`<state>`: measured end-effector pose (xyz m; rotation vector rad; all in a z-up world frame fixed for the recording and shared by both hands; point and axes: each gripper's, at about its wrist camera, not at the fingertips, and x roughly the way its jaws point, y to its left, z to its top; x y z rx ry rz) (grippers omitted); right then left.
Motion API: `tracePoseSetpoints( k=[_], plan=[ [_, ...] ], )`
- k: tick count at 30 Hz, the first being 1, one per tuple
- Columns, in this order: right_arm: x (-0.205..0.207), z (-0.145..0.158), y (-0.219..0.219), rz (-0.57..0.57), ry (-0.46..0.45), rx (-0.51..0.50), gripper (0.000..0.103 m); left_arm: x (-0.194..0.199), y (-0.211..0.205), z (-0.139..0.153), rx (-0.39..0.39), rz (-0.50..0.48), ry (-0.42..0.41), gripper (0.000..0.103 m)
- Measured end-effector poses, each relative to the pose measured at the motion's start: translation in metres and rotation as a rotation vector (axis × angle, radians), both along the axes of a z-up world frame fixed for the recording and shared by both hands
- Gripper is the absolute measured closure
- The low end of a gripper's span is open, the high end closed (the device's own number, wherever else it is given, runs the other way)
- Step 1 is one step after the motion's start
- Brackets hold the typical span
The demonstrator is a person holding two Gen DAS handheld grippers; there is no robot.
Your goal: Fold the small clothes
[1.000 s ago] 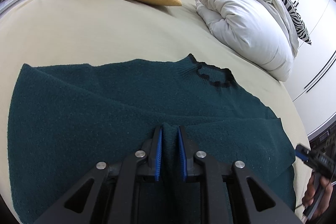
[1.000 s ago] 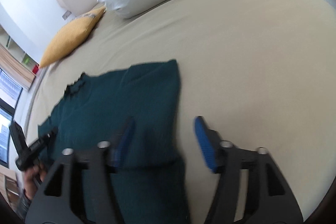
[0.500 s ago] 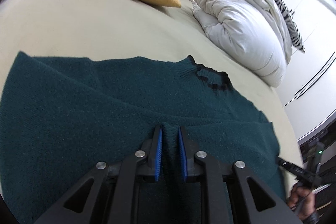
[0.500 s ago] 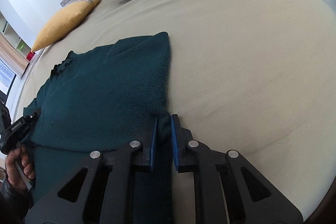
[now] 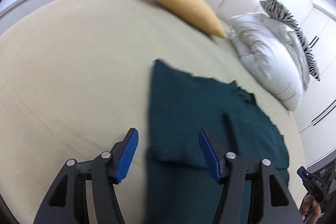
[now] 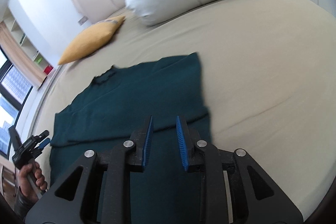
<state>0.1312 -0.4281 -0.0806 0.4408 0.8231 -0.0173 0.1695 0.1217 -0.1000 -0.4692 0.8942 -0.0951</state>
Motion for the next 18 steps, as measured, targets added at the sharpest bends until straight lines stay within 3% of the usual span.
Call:
tracePoseSetpoints(
  k=[4, 5, 6, 8, 13, 18],
  plan=[
    [-0.001, -0.014, 0.033, 0.048, 0.033, 0.029, 0.065, 0.005, 0.001, -0.007, 0.049, -0.044, 0.03, 0.047],
    [-0.002, -0.018, 0.041, 0.056, 0.04, 0.03, 0.059, 0.007, -0.002, -0.007, 0.069, -0.054, 0.029, 0.052],
    [-0.006, -0.021, 0.046, 0.065, 0.047, 0.03, 0.059, 0.011, -0.006, -0.007, 0.09, -0.071, 0.032, 0.066],
    [-0.013, -0.028, 0.055, 0.088, 0.077, 0.021, 0.059, 0.014, -0.012, -0.012, 0.109, -0.1, 0.051, 0.079],
    [-0.024, -0.041, 0.07, 0.079, 0.111, 0.016, 0.059, 0.012, -0.016, -0.013, 0.138, -0.122, 0.048, 0.086],
    [-0.039, -0.055, 0.055, 0.042, 0.158, 0.007, 0.059, 0.013, -0.022, -0.015, 0.187, -0.137, 0.039, 0.087]
  ],
)
